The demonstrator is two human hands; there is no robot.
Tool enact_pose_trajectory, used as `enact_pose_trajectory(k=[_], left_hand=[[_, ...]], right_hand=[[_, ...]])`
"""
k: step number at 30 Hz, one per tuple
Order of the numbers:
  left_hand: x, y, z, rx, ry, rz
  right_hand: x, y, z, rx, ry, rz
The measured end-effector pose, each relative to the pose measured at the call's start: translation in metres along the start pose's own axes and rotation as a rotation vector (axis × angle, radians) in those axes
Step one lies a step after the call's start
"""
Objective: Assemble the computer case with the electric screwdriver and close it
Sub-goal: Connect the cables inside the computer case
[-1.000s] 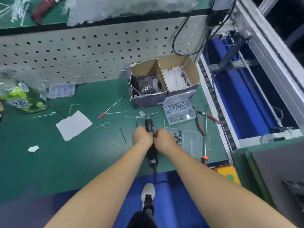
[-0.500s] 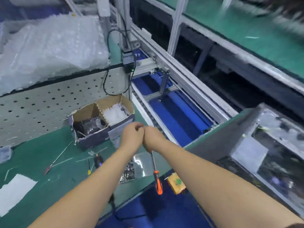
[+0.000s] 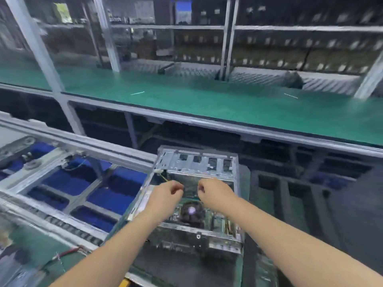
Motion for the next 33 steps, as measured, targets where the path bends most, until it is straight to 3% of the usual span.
enact_pose_trajectory(k=[4,12,17,24,29,33], left_hand=[[-0.006,-0.017,-0.007,-0.029,0.059,-0.108],[-0.028,0.042,-0.037,0.213,0.094,-0.307],[-0.045,0.057,-0.079,0.159,0.052,-0.369],[-0.069,0.045,-0.123,0.04,-0.341,-0.467],[-0.061,0.003,-0.134,-0.244,-0.507,-0.304],[-0.053,-0.02,-0.147,-0.273,-0.791,-0.434]], right_hand=[[0.034,-0.028,0.009,-0.037,-0.014,-0.027],[0.013,-0.056,-0.022,-0.046,0.0,-0.08],[-0.018,-0.068,-0.051,-0.007,-0.025,-0.185],[-0.001,-0.092,-0.061,0.107,-0.227,-0.312],[0.017,-0.096,-0.056,0.16,-0.377,-0.375],[0.021,-0.095,-0.056,0.146,-0.439,-0.415]])
Point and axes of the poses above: each hand's wrist, its own z-axis away from the middle knuckle, its own y-axis out of the back of the hand, x = y × z, the point moved 1 cm from there along -z, towards the middle knuckle, and after that the axes turned 14 degrees about z, right-handed, at the moved point
